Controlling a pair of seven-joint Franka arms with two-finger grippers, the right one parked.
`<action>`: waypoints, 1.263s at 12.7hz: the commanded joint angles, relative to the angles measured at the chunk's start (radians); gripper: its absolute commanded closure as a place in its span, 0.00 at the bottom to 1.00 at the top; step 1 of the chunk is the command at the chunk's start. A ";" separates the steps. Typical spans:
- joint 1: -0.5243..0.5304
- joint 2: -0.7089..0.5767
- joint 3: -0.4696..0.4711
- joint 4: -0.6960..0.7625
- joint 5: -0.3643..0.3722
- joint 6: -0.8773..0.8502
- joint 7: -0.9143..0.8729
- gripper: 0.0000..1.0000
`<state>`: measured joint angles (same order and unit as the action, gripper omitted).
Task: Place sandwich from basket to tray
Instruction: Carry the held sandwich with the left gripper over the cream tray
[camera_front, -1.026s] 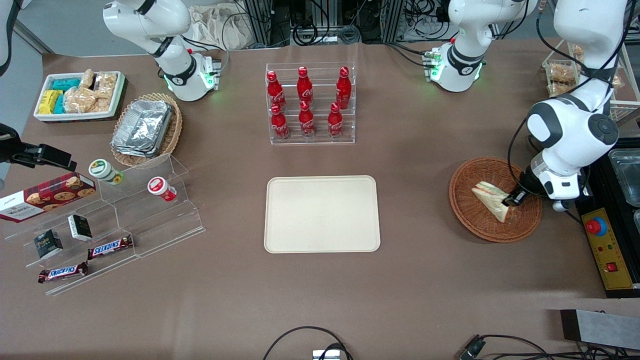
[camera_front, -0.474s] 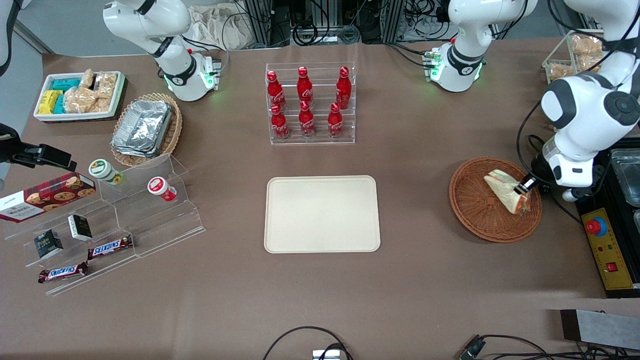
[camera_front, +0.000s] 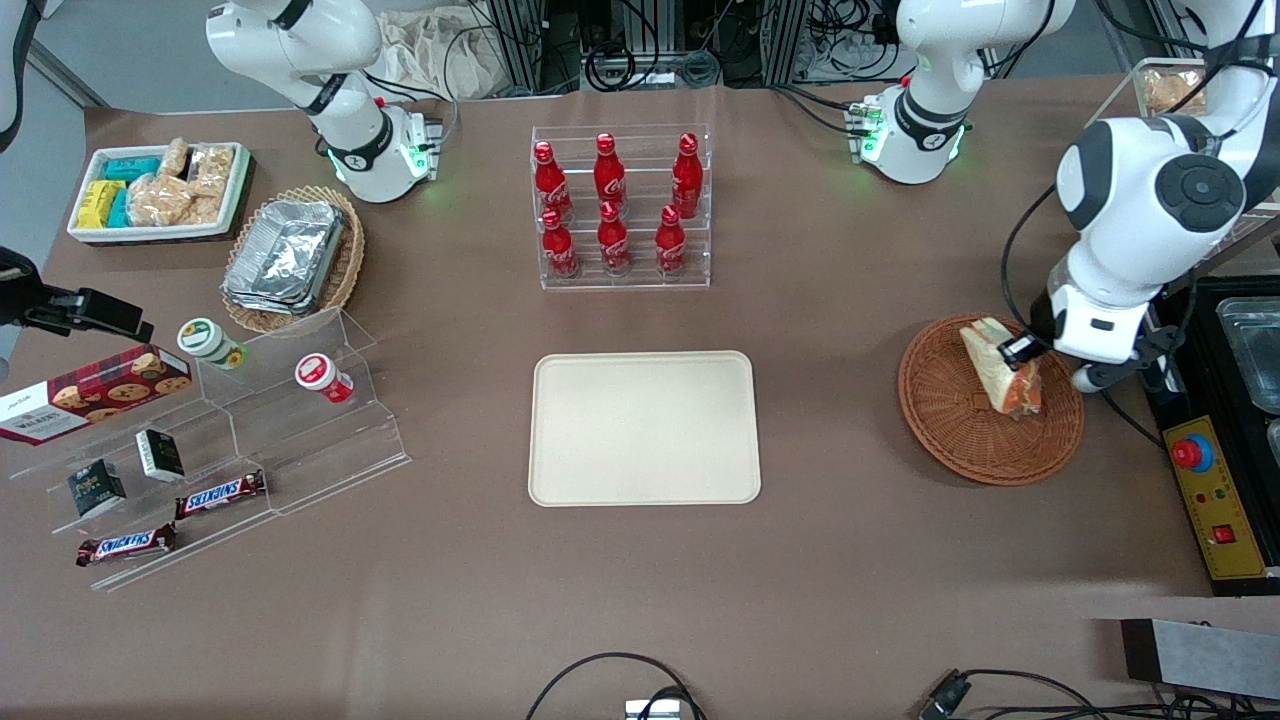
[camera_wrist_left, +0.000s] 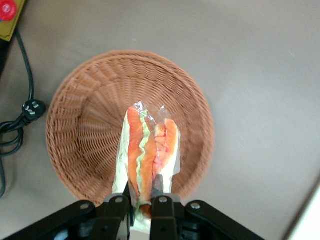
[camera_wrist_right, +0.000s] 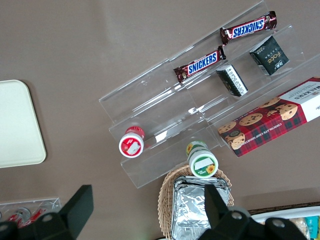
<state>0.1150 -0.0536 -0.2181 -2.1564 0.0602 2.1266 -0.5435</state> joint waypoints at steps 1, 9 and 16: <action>0.003 0.050 -0.102 0.200 0.017 -0.189 -0.010 1.00; -0.055 0.285 -0.360 0.478 0.087 -0.218 -0.277 1.00; -0.256 0.530 -0.360 0.650 0.225 -0.177 -0.413 1.00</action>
<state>-0.0941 0.3935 -0.5780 -1.5912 0.2379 1.9492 -0.9053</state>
